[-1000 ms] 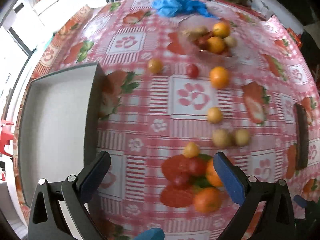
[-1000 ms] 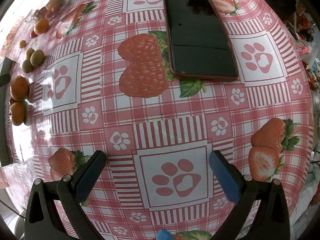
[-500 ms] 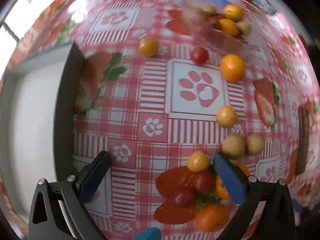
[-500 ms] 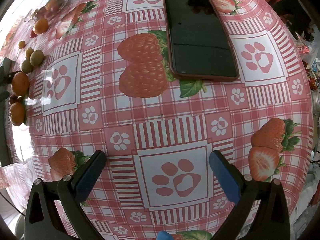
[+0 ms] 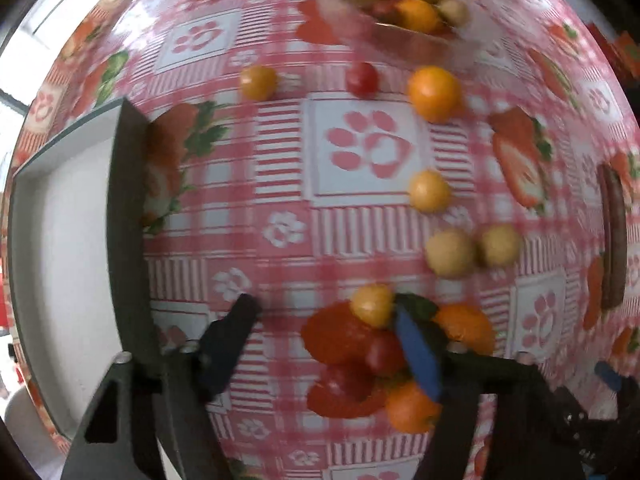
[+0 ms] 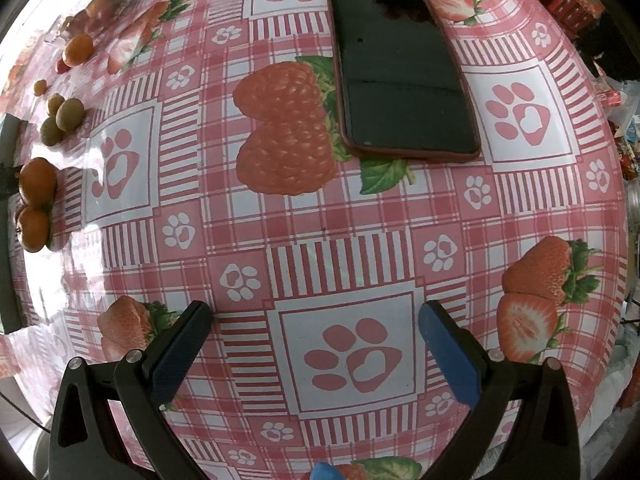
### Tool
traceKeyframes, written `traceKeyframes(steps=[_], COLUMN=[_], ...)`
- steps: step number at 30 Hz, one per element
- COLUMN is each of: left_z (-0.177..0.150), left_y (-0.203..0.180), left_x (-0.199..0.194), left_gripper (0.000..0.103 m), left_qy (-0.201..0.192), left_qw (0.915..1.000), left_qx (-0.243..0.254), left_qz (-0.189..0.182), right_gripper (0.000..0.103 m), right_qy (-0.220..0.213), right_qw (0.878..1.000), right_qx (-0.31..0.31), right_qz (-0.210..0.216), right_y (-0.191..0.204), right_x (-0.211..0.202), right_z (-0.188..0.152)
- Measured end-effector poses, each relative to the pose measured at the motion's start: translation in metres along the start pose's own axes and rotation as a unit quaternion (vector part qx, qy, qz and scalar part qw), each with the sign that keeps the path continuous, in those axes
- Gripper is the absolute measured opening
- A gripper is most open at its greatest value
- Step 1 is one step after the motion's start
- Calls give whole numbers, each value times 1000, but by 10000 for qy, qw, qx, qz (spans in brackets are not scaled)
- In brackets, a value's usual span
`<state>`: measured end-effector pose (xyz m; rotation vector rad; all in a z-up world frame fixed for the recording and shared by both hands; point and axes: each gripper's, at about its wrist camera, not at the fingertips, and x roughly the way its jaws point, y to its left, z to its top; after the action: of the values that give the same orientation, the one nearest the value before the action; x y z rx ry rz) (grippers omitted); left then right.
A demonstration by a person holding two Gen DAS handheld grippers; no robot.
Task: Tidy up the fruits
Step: 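Grasp a small yellow fruit with the left tool while the right tool grasps a brown kiwi, then carry both fruits over the white tray and open both tools to drop them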
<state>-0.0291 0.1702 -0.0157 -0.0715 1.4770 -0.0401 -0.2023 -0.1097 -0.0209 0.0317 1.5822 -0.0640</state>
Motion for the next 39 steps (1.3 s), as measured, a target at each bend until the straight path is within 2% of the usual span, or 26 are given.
traceKeyframes(steps=[2, 3, 4, 6, 9, 14, 20, 25, 28, 30, 32, 34, 35, 36, 37, 39], left_z=[1, 3, 4, 6, 6, -6, -25, -48, -57, -62, -63, -66, -63, -64, -62, -64], left_y=[-6, -9, -12, -15, -12, 13, 39, 68, 85, 95, 91, 96, 92, 92, 88, 90], left_x=[-1, -3, -4, -4, -5, -10, -32, -59, -71, -74, -73, -76, -76, -78, -78, -82], left_gripper=[43, 37, 22, 22, 22, 22, 22, 22, 22, 22, 22, 22, 22, 22, 22, 22], left_qy=[-54, -73, -68, -50, -36, -125, -272, -461, -474, -461, -451, -459, -456, -475, -481, -493], left_qw=[10000, 9999, 9996, 9994, 9991, 9985, 9972, 9957, 9959, 9959, 9961, 9959, 9961, 9958, 9959, 9958], left_qx=[54, 83, 96, 129, 88, -91, -289, -409, -442, -500, -542, -581, -590, -593, -598, -615], left_qz=[-33, -131, -260, -326, -418, -529, -636, -684, -624, -598, -533, -518, -476, -507, -475, -462], right_gripper=[103, 103, 103, 103, 103, 103, 103, 101, 89, 74, 70, 63, 51, 33, 30, 30], right_qy=[179, 268, 370, 347, 144, -89, -348, -463, -442, -339, -303, -321, -307, -284, -276, -301], right_qw=[9998, 9996, 9993, 9994, 9988, 9933, 9899, 9882, 9887, 9887, 9880, 9879, 9872, 9860, 9852, 9848], right_qx=[13, 42, 70, 28, -204, -535, -611, -719, -840, -906, -956, -1075, -1161, -1246, -1291, -1273], right_qz=[-28, -45, -72, 20, 417, 1022, 1233, 1271, 1161, 1149, 1174, 1071, 1053, 1070, 1089, 1145], right_y=[1, 1, 3, 11, 38, 88, 128, 149, 178, 192, 201, 210, 216, 222, 225, 230], right_x=[2, 4, 4, 0, -13, -29, -35, -41, -28, -19, -13, -12, -10, -9, -8, -7], right_z=[7, 11, 14, 21, 35, 67, 118, 146, 157, 157, 161, 162, 162, 163, 162, 164])
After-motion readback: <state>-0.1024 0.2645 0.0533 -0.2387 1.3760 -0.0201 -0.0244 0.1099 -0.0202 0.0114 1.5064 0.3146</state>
